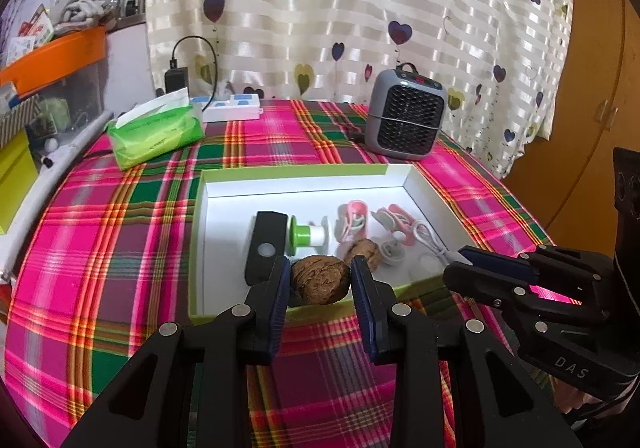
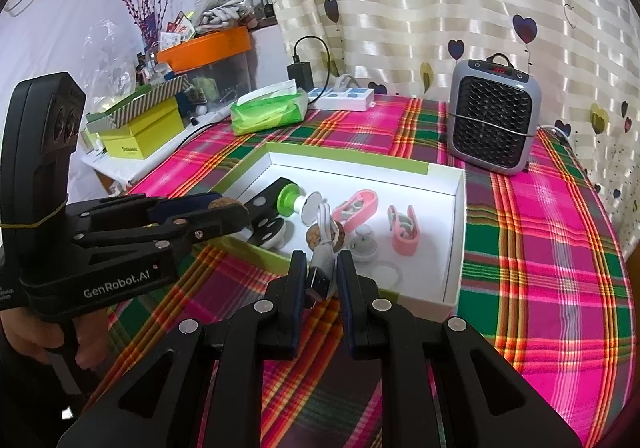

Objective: Organize objects
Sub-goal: 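Carry the walnut and white cable up into the box with both tools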

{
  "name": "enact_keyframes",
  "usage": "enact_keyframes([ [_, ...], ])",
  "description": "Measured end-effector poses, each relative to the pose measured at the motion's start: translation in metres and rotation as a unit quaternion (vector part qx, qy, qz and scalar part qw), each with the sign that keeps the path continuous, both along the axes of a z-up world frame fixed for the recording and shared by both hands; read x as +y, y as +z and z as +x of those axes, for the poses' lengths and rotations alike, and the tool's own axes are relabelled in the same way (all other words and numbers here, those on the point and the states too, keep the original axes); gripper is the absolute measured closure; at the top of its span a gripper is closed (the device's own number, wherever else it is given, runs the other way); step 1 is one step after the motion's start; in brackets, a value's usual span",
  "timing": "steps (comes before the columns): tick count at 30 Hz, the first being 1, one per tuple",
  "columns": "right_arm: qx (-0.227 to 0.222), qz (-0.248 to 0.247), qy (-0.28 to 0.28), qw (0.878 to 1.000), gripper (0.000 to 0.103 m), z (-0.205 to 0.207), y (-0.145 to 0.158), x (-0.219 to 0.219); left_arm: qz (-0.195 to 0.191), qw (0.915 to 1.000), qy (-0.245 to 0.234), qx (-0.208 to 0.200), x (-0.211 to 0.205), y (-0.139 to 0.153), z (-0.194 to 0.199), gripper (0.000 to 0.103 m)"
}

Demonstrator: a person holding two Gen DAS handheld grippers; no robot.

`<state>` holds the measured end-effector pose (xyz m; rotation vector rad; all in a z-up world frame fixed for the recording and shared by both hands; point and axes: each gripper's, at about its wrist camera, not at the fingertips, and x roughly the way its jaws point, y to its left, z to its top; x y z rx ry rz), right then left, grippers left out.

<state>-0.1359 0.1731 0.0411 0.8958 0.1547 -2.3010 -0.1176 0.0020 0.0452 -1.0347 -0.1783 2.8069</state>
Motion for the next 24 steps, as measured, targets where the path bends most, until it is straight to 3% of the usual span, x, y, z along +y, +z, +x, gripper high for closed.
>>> enact_keyframes([
  [24,-0.010,0.000,-0.013,1.000,0.087,-0.027,-0.004,0.002,-0.009,0.9999,-0.012,-0.008,0.008,-0.007,-0.027,0.074],
])
